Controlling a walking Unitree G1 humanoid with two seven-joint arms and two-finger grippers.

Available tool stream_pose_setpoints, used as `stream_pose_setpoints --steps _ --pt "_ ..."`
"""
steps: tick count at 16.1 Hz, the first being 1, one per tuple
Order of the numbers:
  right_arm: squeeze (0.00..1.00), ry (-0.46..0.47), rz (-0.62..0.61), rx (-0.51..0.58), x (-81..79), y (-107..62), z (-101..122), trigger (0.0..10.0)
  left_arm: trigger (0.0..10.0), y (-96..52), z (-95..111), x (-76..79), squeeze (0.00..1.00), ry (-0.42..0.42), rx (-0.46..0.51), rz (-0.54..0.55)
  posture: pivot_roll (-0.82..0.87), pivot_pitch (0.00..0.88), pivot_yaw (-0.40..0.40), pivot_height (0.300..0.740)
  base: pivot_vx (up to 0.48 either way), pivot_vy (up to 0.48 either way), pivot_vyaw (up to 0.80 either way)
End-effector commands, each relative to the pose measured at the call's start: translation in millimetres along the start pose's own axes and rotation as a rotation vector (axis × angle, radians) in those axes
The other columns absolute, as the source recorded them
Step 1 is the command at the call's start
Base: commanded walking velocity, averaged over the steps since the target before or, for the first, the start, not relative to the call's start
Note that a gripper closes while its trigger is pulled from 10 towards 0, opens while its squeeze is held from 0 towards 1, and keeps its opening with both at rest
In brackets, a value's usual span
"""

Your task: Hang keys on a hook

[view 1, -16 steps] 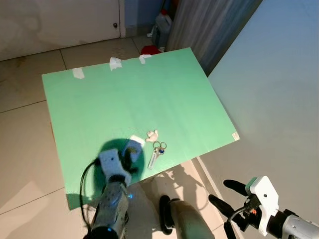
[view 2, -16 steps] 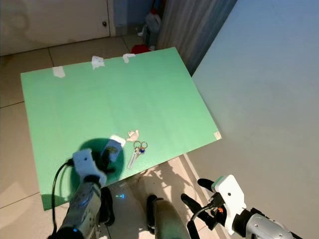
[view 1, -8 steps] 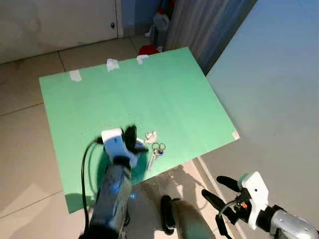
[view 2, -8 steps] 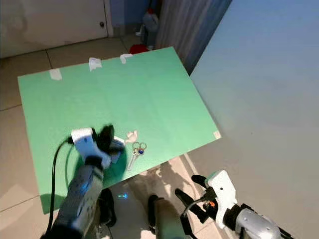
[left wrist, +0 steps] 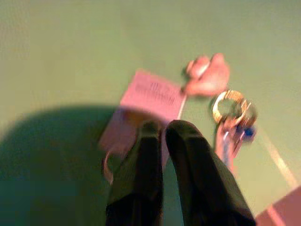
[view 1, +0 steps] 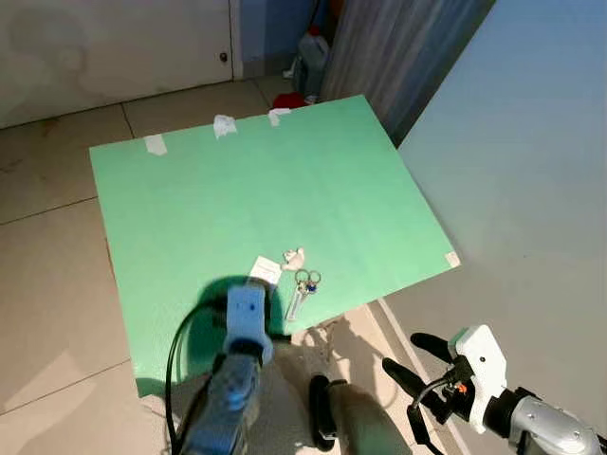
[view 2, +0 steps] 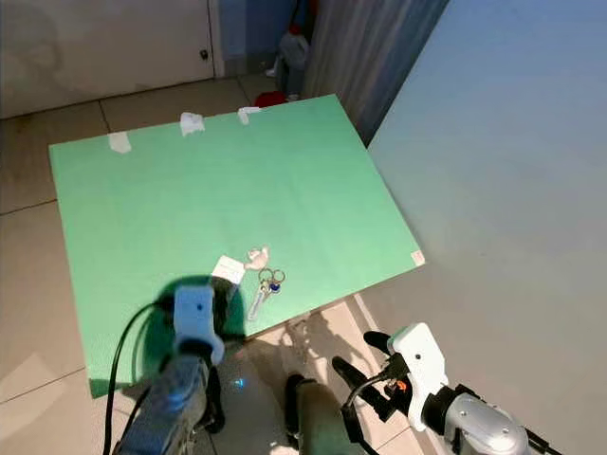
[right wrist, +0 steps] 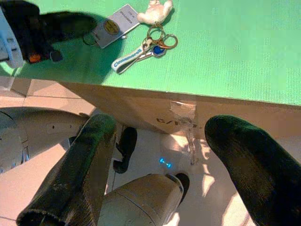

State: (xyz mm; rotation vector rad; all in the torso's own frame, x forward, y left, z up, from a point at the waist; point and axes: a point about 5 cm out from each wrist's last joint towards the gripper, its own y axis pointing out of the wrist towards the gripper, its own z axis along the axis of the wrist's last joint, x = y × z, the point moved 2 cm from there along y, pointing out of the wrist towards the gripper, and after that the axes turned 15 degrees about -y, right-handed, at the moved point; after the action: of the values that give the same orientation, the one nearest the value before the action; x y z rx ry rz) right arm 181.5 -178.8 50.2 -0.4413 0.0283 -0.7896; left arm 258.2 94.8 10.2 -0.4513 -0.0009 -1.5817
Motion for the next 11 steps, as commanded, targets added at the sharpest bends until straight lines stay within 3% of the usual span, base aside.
stream_pose_setpoints --steps 1,2,6,10,11 --pt "0.00 0.007 -0.008 -0.029 0.7 -7.9 -7.4 10.0 10.0 -2.1 -11.0 27.7 1.00 -0.081 -0.038 -0.016 -0.35 0.277 -0.134 0.740 0.000 0.000 0.00" --pt "0.00 0.005 -0.009 -0.033 -0.2 -9.6 -8.0 10.0 10.0 -3.3 -20.1 20.4 1.00 -0.084 -0.063 0.016 -0.36 0.280 -0.136 0.740 0.000 0.000 0.00" --pt "0.00 0.004 -0.011 -0.038 -0.5 -10.8 -8.7 10.0 10.0 -1.5 -20.9 7.5 1.00 -0.064 -0.048 0.062 -0.36 0.283 -0.142 0.740 0.000 0.000 0.00" --pt "0.00 0.004 -0.009 -0.040 -2.5 -12.2 -8.8 10.0 10.0 -2.4 -19.7 3.7 1.00 -0.017 -0.031 0.084 -0.36 0.291 -0.144 0.740 0.000 0.000 0.00" --pt "0.00 0.004 -0.007 -0.043 -2.9 -12.7 -8.8 10.0 10.0 -2.6 -18.0 2.2 0.00 -0.023 -0.019 0.099 -0.36 0.293 -0.145 0.740 0.000 0.000 0.00"
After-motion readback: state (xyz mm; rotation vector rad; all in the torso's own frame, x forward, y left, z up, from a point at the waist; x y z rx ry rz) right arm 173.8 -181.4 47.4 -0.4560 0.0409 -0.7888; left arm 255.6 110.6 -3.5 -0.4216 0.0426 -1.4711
